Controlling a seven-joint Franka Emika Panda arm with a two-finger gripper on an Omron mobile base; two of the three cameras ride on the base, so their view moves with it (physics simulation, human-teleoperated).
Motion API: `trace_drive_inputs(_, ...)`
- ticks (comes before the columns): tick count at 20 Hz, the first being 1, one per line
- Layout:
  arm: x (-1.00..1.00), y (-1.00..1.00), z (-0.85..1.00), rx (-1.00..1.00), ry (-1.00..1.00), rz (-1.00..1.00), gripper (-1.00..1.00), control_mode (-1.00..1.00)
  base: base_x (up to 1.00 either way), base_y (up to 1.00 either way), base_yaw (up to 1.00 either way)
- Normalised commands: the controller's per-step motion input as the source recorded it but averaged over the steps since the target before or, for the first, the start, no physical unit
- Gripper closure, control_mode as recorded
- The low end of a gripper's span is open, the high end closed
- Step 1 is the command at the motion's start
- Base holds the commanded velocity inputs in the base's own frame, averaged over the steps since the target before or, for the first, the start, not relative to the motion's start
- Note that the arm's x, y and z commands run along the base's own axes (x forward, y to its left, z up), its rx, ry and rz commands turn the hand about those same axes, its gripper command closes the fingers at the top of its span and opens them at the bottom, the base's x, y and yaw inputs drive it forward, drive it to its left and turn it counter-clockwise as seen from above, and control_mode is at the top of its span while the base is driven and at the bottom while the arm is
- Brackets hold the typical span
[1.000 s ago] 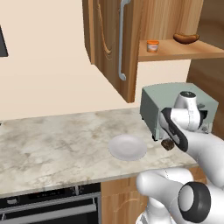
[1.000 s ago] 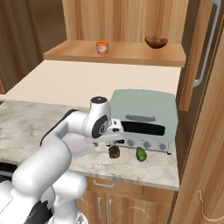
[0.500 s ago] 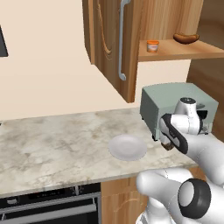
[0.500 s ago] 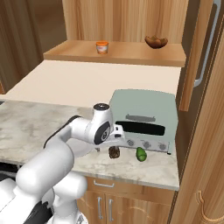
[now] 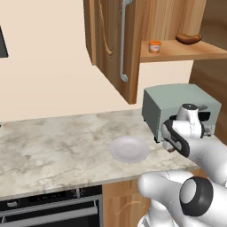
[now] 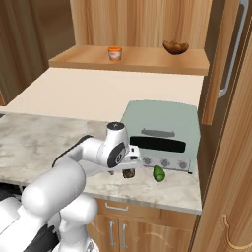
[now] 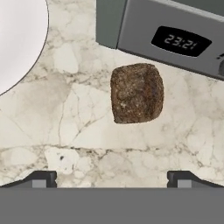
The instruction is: Pick the avocado and bread from the counter and place them on the plate. Then pick the jam from the cabinet and place it next to the plate. Lastly close the cabinet door.
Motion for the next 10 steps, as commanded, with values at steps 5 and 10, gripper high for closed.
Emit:
trace_drive_inputs(5, 0.0, -0.06, -0.1, 0.0, 0.0, 0.0, -1.0, -1.0, 0.0, 0.0, 0.0)
trace_drive_inputs(10, 0.03, -0.01, -0.08, 0.0, 0.01, 0.0, -1.0, -1.0, 0.0, 0.0, 0.0)
